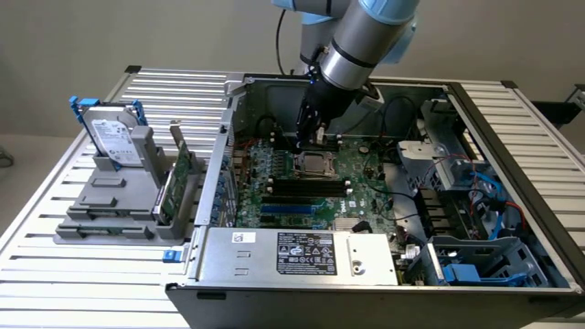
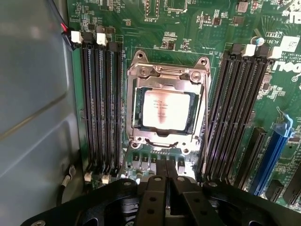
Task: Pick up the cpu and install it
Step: 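Close the cpu cover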
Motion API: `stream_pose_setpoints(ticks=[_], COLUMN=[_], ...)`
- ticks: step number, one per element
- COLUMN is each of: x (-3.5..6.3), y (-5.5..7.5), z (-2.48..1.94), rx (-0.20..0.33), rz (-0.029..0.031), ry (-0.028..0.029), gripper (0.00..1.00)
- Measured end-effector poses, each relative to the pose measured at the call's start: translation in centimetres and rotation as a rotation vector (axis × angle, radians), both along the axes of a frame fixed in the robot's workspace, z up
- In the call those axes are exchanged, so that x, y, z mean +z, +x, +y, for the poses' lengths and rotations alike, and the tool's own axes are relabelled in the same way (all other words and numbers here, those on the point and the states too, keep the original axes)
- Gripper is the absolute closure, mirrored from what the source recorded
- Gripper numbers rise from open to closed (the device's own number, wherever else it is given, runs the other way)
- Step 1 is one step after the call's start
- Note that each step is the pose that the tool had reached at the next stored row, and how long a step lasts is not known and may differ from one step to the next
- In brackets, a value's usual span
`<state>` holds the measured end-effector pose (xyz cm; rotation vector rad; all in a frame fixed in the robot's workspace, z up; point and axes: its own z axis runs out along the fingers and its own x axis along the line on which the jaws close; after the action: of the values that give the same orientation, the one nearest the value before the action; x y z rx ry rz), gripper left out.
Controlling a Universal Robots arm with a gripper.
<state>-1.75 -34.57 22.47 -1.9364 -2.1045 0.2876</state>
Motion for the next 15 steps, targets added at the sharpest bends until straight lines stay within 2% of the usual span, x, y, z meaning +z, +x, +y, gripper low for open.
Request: stream_pose_setpoints(ticks=[2,3,4,5,7,11,12,15], x=[-0.59,-1.31,-1.72,-1.96,-1.97,-2.03,-2.07,-2.29], y=[-0.1,-0.1,-0.1,-0.1,-0.1,-0.1,-0.1,-0.1], z=[0.00,0.00,0.00,0.00,0.00,0.00,0.00,0.00], rx=[0.000,-0.001,-0.001,-0.002,-0.002,-0.003,-0.003,-0.005], rz=[-0.0031,-0.0048,-0.0048,-0.0055,-0.0089,-0.0258,-0.0283,-0.0304], ry=[0.0021,0.0099,0.0373,0.0496,0.0495,0.0497,0.0495,0.0473], gripper=[0.89,0.89,0.89,0.89,0.89,0.89,0.89,0.89])
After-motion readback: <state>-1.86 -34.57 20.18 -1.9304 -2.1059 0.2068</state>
